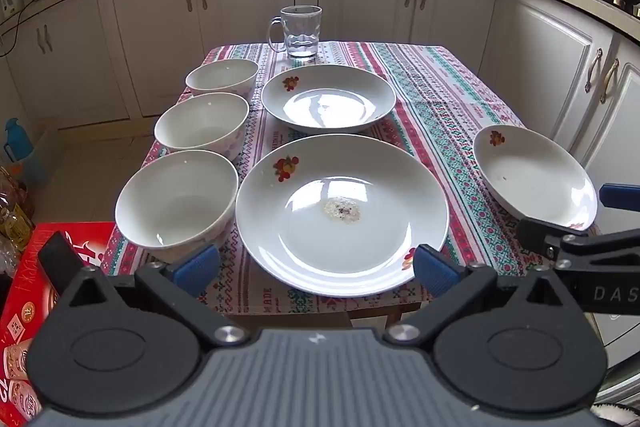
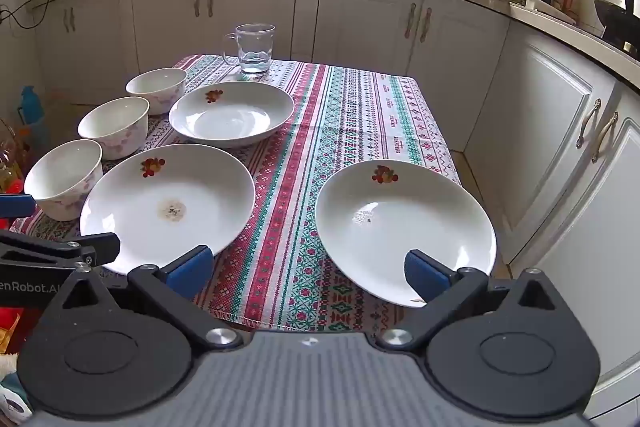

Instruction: Organize plates and bowls

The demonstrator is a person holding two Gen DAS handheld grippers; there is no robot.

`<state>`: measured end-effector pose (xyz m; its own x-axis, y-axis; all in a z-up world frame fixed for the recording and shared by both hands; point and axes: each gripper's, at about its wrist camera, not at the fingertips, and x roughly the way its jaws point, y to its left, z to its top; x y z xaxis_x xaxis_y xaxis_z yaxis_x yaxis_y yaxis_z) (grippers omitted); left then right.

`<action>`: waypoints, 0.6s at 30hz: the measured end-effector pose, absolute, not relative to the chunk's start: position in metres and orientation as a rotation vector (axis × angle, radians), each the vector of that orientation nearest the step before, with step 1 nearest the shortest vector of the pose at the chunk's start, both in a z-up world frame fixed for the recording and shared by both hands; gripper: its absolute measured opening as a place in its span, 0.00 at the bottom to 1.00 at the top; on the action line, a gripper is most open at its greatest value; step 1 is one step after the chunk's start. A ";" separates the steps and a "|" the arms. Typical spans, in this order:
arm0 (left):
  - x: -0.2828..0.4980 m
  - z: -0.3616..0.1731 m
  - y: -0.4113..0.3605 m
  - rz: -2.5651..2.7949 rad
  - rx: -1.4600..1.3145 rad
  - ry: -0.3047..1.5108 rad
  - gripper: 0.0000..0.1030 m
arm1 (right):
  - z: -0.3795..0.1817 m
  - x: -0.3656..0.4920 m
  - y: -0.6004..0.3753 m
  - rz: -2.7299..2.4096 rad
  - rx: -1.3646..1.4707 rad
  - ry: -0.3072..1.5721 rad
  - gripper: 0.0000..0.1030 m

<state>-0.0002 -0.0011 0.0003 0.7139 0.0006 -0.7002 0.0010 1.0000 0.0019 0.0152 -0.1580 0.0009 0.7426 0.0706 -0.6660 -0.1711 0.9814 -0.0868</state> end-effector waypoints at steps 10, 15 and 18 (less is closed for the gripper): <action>-0.001 0.002 -0.001 0.004 0.006 0.770 0.99 | 0.002 0.014 -0.158 0.128 -0.150 0.721 1.00; -0.001 0.002 0.000 0.004 0.004 0.773 0.99 | 0.004 0.014 -0.158 0.130 -0.142 0.720 1.00; -0.001 0.002 0.000 0.008 0.005 0.777 0.99 | 0.004 0.015 -0.159 0.134 -0.140 0.720 1.00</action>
<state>-0.0009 -0.0004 0.0016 0.7132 0.0093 -0.7009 -0.0053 1.0000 0.0079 0.0147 -0.1586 0.0036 0.7438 0.0740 -0.6643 -0.1704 0.9820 -0.0814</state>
